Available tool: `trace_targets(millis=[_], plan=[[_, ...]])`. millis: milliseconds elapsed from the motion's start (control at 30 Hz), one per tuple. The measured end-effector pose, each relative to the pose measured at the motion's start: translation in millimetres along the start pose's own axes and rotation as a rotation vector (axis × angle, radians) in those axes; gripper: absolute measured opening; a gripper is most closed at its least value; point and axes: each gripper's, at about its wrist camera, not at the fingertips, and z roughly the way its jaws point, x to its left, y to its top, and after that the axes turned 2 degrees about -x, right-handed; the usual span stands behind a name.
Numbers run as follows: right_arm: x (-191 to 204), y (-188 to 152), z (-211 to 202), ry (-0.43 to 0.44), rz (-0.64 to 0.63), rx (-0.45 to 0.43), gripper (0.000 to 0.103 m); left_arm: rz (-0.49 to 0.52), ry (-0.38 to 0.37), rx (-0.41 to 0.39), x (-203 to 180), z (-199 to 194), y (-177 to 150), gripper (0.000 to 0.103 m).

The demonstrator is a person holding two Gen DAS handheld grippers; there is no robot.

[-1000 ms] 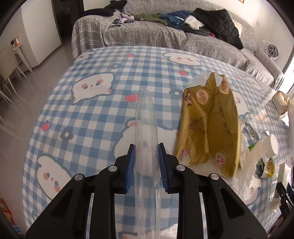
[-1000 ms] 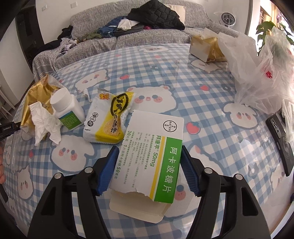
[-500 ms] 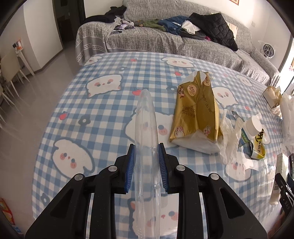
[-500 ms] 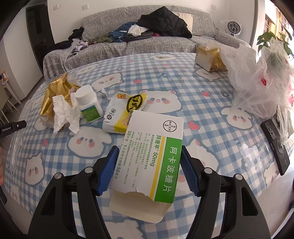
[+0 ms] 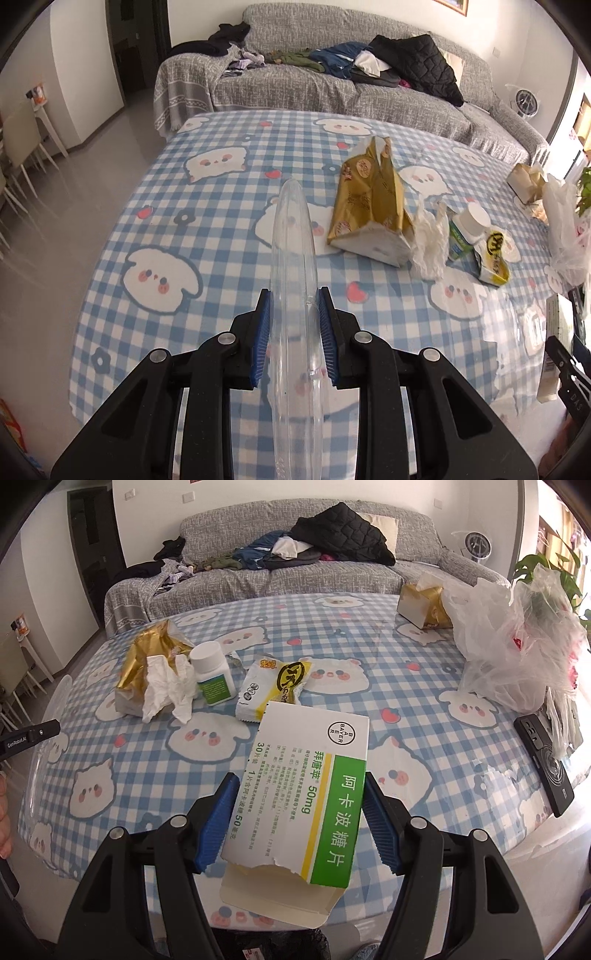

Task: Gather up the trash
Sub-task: 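Carry the plastic tube and white medicine box down over the black trash bin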

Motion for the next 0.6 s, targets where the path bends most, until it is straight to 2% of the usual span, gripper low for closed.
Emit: trace_targets(millis=[233, 433, 600], plan=[[7, -13, -20, 0.024, -0.031, -0.016, 0.064, -0.005, -0.024, 0.014, 2, -18, -29, 0.025], [11, -28, -38, 0.053, -0.048, -0.032, 0.064, 0.012, -0.028, -0.011, -4, -42, -49, 0.025], [11, -47, -54, 0.067, -0.058, -0.061, 0.064, 0.014, -0.07, -0.021, -10, -64, -75, 0.025]])
